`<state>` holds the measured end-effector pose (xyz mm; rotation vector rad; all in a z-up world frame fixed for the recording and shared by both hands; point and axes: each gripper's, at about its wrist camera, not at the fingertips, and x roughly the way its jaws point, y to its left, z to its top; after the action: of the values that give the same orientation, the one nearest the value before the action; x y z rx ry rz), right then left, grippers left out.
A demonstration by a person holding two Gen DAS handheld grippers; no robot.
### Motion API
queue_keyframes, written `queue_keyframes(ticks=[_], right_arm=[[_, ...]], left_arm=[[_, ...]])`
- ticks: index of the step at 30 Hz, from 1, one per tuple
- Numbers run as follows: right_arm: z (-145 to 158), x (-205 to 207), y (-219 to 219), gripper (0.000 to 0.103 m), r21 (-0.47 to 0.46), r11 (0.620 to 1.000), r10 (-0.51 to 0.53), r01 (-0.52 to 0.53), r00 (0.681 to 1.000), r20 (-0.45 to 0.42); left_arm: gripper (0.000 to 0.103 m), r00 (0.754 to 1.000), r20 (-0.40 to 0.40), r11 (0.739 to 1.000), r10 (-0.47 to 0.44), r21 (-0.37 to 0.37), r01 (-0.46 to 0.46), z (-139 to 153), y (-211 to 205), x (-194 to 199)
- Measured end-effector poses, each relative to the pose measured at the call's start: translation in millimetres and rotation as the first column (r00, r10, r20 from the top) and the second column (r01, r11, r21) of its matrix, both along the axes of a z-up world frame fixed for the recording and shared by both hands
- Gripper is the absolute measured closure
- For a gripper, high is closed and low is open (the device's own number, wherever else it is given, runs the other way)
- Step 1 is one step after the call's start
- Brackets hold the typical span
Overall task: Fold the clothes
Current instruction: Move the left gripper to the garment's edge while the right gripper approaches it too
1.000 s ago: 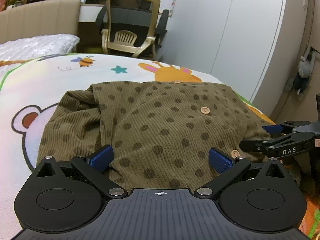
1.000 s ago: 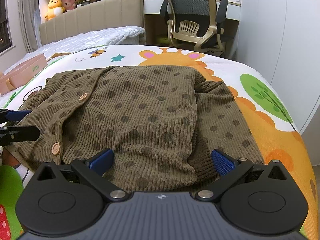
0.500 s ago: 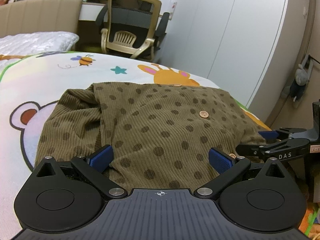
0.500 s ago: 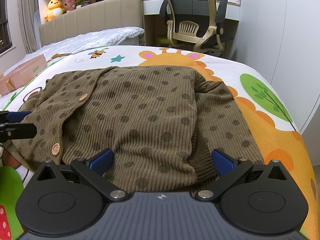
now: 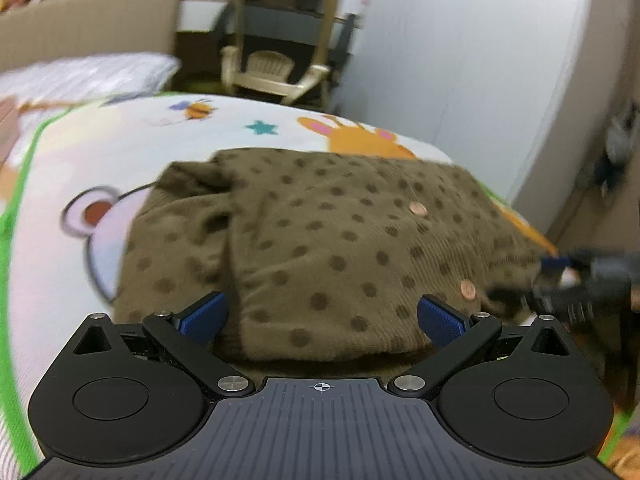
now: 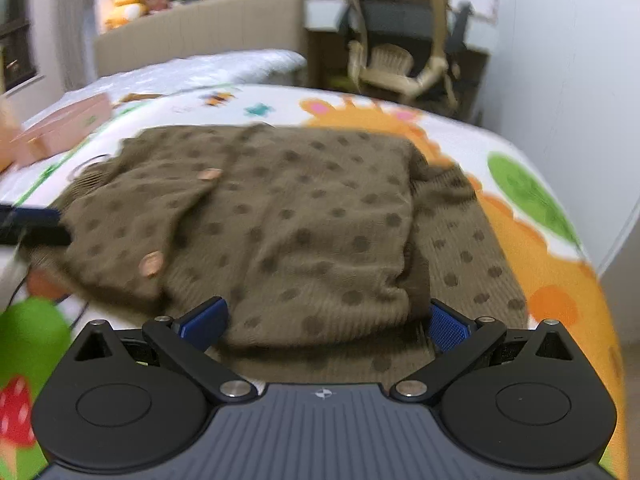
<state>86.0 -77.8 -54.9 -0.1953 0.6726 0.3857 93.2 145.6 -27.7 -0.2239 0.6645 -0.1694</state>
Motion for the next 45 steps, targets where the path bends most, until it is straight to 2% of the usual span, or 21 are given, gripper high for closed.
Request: queue_keyframes(ticks=[2,5,7,10,15,18,20,23,29,32,35,38,42,45], right_arm=[[3.2,-18.0,7.6,0.0,-0.101,0.993,0.064,-0.057,0.996,0.069],[-4.9,-31.8,24.0,0.0,-0.287,0.954,0.128,-0.085,0.982,0.136],[-7.0,-31.4,29.8,0.0,-0.316,0.946,0.136,-0.077,0.976,0.17],[-5.0,-19.8,39.6,0.0,-0.314,0.948,0.12,-0.055,0.975,0.189],[16.3,-23.5,41.4,0.0,-0.244,0.97,0.09,-0.011,0.946,0.313],[30.9,-27.3,40.9,0.0,-0.194,0.981,0.064,0.013,0.919,0.389],[50.6,-34.3,27.2,0.0,-0.103,0.995,0.04,0.004,0.906,0.422],[74.2,-39.4,-0.4,0.0,0.056,0.996,0.048,-0.075,0.921,0.386],[52.5,-6.1,-18.5,0.0,0.185,0.981,0.019,-0.057,0.979,0.201],[24.9,13.5,-17.4,0.0,0.253,0.967,0.004,-0.018,0.998,0.055],[0.3,25.4,-18.8,0.0,0.312,0.95,0.002,0.015,0.998,-0.055],[-12.1,29.1,-20.5,0.0,0.353,0.935,-0.011,0.045,0.995,-0.099],[-16.5,27.6,-24.4,0.0,0.403,0.913,-0.022,0.067,0.993,-0.117],[-14.3,26.3,-15.7,0.0,0.336,0.941,-0.005,0.042,0.994,-0.111]], left_arm=[[0.0,1.0,-0.006,0.999,0.026,-0.041,-0.026,3.8,8.2,-5.4],[0.0,1.0,0.015,0.998,0.018,-0.059,-0.017,9.6,9.7,-10.0],[0.0,1.0,0.021,0.998,0.009,-0.059,-0.007,11.6,5.0,-8.7],[0.0,1.0,0.01,0.998,0.0,-0.064,0.001,10.3,-1.5,-5.9],[0.0,1.0,-0.006,0.998,0.023,-0.066,-0.023,8.2,0.0,-7.0],[0.0,0.999,0.0,0.997,0.043,-0.059,-0.043,10.6,5.5,-9.2],[0.0,0.998,0.004,0.997,0.064,-0.049,-0.064,12.2,10.2,-9.9],[0.0,0.994,0.008,0.993,0.108,-0.042,-0.108,13.7,19.2,-9.2],[0.0,0.983,0.004,0.978,0.184,-0.102,-0.182,13.4,38.1,-9.2],[0.0,0.978,0.003,0.975,0.208,-0.085,-0.207,11.7,44.2,-9.3],[0.0,0.972,-0.01,0.971,0.234,-0.048,-0.234,7.4,51.2,-9.9],[0.0,0.966,-0.022,0.965,0.258,-0.036,-0.258,2.6,58.9,-12.1],[0.0,0.962,-0.028,0.96,0.27,-0.063,-0.272,-3.3,62.7,-6.9],[0.001,0.967,-0.025,0.961,0.252,-0.107,-0.253,-8.2,62.2,3.1]])
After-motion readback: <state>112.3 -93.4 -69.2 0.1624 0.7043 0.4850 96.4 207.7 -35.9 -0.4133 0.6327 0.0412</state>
